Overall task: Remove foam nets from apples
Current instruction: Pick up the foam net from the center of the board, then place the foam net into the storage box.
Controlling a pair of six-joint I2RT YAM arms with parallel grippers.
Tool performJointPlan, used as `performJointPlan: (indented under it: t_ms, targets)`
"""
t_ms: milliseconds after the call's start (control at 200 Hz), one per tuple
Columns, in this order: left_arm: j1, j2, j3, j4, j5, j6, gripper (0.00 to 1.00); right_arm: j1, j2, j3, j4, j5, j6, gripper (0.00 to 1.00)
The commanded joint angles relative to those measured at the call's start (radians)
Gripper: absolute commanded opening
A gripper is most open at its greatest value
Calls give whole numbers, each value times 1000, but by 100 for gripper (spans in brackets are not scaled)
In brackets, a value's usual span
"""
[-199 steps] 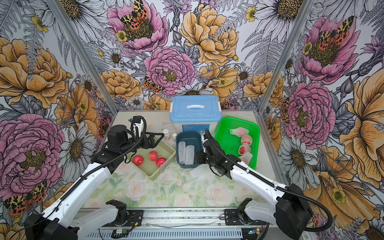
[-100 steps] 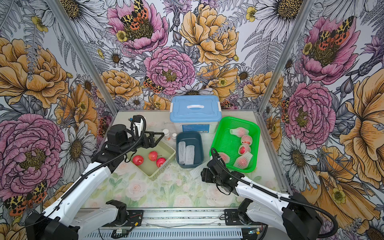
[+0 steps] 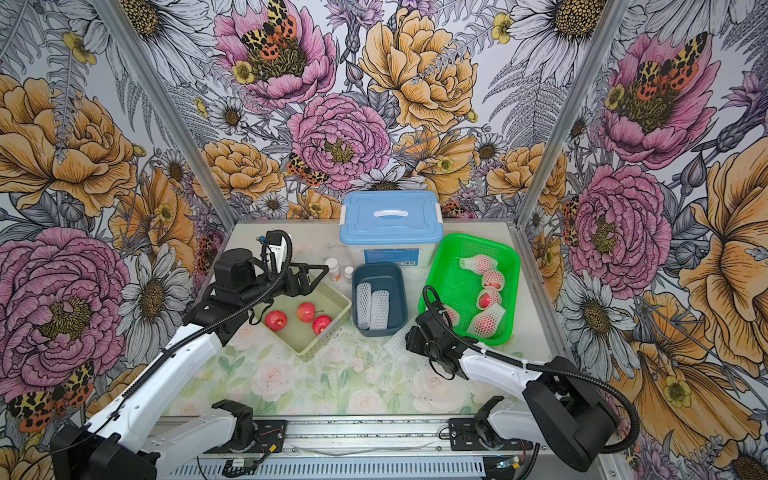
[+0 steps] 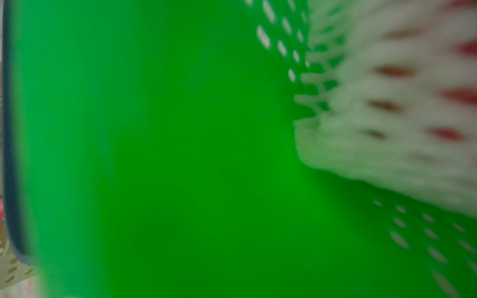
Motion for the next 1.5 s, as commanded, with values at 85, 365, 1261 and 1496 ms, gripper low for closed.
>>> performJointPlan:
  t_ms: [85, 365, 1261, 1496]
  targets:
    - [10, 11, 6, 28, 28, -7, 99, 29, 27, 2, 30, 53, -12, 21]
    - [8, 16, -3, 46, 33, -16, 99, 81, -211, -16, -50, 60, -121, 0]
    - [49, -50, -5, 3, 12, 10, 99, -99, 242, 567, -178, -206, -429, 27]
    - [58, -16, -4, 48, 44, -14, 99, -98, 166, 599, -245, -157, -475, 81]
